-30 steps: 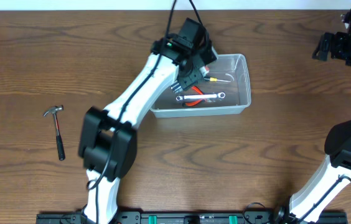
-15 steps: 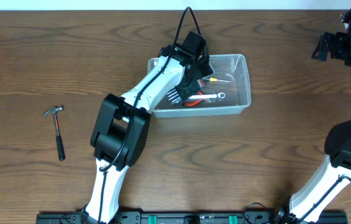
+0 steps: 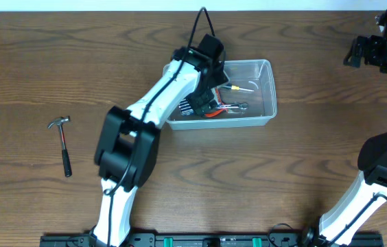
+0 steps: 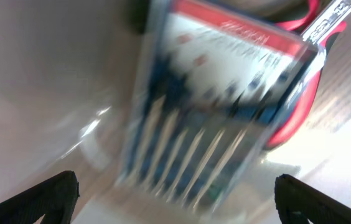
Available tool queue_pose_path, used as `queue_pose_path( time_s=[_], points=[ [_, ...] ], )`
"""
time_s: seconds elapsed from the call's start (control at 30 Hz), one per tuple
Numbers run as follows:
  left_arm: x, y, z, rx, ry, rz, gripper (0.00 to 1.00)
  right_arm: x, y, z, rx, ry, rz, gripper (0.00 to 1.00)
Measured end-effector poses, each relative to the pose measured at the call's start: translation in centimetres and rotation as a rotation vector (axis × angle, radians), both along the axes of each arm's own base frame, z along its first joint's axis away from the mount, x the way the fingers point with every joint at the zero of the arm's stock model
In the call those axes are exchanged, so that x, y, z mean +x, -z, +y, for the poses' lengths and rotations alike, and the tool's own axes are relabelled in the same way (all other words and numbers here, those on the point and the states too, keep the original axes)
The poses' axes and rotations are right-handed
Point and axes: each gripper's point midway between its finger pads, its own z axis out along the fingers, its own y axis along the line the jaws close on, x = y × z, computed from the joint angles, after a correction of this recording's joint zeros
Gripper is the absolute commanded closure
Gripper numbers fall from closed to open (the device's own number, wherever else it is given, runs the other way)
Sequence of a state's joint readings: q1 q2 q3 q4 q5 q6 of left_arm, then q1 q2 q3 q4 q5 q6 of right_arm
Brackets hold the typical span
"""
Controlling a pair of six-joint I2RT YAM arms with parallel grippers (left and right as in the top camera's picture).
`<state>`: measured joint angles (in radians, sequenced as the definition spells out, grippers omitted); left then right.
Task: Pack container
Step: 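Move left gripper back toward the red-handled claw hammer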
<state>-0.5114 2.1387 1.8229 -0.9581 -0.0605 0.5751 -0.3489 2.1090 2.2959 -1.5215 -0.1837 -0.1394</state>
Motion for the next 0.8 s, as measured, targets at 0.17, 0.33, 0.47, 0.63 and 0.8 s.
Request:
queue_pose_path(
  time_s=[0.17, 0.33, 0.47, 0.63, 0.8],
  points=[
    [-1.4, -11.7, 4.1, -0.031, -0.167, -0.209, 0.01, 0.0, 0.0, 0.0, 0.0, 0.0, 0.001, 0.01],
    [-6.2, -19.8, 15.9, -0.066, -0.61, -0.283, 0.02, -0.3, 0.1, 0.1, 0.005, 0.0, 0.012, 0.01],
    [-8.2, -21.0, 26.1, -0.083, -1.084, -0.329, 0.02, -0.3, 0.1, 0.1, 0.005, 0.0, 0.012, 0.01],
    [-10.0, -19.5, 33.8, -0.145, -1.548, -0.331, 0.02, -0.3, 0.1, 0.1, 0.005, 0.0, 0.012, 0.01],
    [-10.2, -15.2, 37.2, -0.105, -1.627, -0.236, 0.02, -0.3, 0.1, 0.1, 0.005, 0.0, 0.013, 0.01]
  ],
)
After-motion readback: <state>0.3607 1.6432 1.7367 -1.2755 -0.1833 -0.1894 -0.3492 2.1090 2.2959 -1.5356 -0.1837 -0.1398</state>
